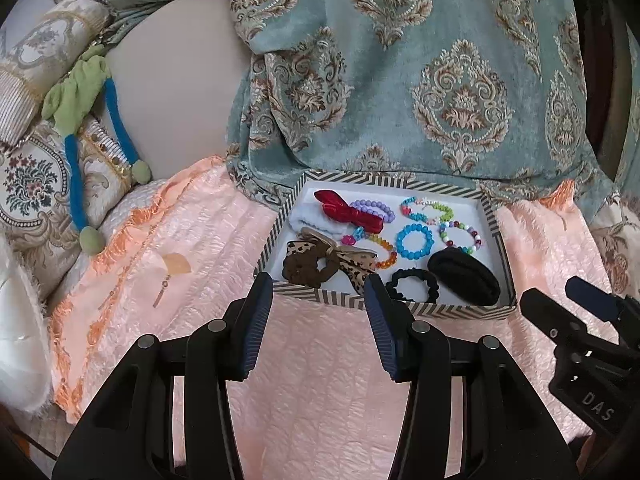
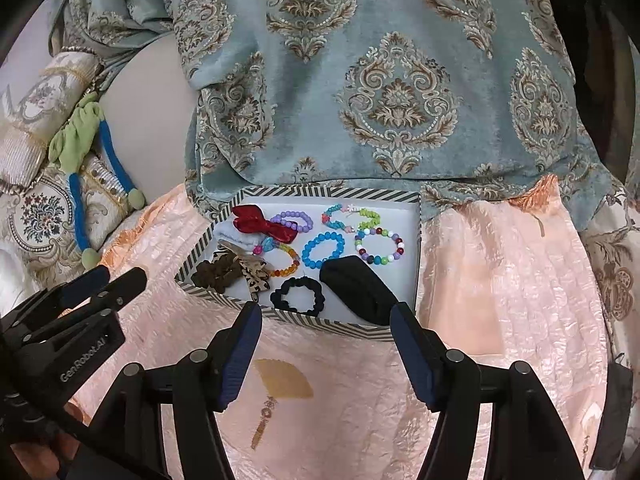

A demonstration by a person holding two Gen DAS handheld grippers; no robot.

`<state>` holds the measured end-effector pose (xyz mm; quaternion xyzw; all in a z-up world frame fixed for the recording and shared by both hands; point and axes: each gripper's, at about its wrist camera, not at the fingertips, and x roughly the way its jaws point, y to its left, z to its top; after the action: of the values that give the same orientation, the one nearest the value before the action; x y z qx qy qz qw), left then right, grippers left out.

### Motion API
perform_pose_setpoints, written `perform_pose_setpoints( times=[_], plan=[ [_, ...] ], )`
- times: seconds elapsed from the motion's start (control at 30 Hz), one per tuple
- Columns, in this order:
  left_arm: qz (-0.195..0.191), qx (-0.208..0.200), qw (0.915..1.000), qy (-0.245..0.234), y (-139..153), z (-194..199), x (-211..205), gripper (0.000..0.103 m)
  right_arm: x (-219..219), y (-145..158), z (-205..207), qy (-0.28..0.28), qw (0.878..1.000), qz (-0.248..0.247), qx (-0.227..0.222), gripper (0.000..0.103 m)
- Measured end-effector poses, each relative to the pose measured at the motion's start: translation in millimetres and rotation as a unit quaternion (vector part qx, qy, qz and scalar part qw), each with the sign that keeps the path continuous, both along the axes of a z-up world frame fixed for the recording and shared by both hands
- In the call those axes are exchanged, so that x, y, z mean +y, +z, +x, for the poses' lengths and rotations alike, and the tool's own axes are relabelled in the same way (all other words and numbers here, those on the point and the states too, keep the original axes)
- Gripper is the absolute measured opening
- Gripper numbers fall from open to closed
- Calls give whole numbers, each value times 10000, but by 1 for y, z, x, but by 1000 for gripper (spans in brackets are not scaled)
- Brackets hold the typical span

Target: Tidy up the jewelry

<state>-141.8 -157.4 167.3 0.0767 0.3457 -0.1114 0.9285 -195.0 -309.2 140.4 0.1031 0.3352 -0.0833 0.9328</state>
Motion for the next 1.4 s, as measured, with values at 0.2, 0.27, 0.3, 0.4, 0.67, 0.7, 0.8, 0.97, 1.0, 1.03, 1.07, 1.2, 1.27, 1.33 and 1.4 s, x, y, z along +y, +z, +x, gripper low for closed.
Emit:
perform_pose_setpoints(
  times=[0.2, 0.27, 0.3, 0.4, 0.67, 0.7, 0.8, 0.97, 1.0, 1.03, 1.07, 1.2, 1.27, 1.33, 1.4],
  plan=[
    [-91, -40, 9999, 48, 5, -1, 5, 47, 4, 5, 2, -88, 9999, -102, -57, 70],
    [-88, -62, 9999, 68, 6, -1, 6, 47, 5, 7, 4, -105, 9998, -138, -68, 70],
    [-96, -66, 9999, 75, 6, -1, 6, 47, 6, 7, 4, -105, 9998, -143, -71, 70],
    [-131, -89, 9998, 98, 8, -1, 8, 47, 7, 8, 5, -120, 9998, -149, -85, 71],
    [-135, -148, 9997, 123, 9, -2, 10, 47, 10, 12, 6, -167, 9996, -192, -126, 72],
    [-148, -156, 9997, 132, 9, -2, 11, 47, 9, 12, 6, -161, 9996, -193, -129, 72],
    [-174, -157, 9996, 132, 9, -2, 12, 47, 10, 13, 7, -134, 9996, -208, -115, 72],
    [-182, -146, 9996, 129, 9, -2, 13, 47, 13, 15, 7, -122, 9995, -244, -135, 72],
    [-188, -147, 9996, 132, 9, -2, 14, 47, 13, 15, 7, -120, 9995, -252, -141, 72],
    [-186, -151, 9996, 131, 9, -3, 14, 47, 14, 16, 7, -121, 9994, -272, -151, 72],
    [-176, -150, 9997, 123, 9, -2, 14, 47, 14, 16, 7, -126, 9994, -289, -158, 72],
    [-164, -147, 9997, 113, 8, -2, 14, 47, 14, 15, 7, -134, 9993, -297, -155, 73],
    [-160, -151, 9997, 113, 8, -2, 13, 47, 14, 15, 8, -127, 9994, -299, -146, 73],
    [-156, -165, 9997, 101, 8, -2, 13, 47, 14, 15, 8, -124, 9994, -292, -144, 73],
    [-141, -172, 9997, 110, 7, -2, 12, 47, 14, 15, 9, -115, 9994, -288, -146, 73]
  ],
)
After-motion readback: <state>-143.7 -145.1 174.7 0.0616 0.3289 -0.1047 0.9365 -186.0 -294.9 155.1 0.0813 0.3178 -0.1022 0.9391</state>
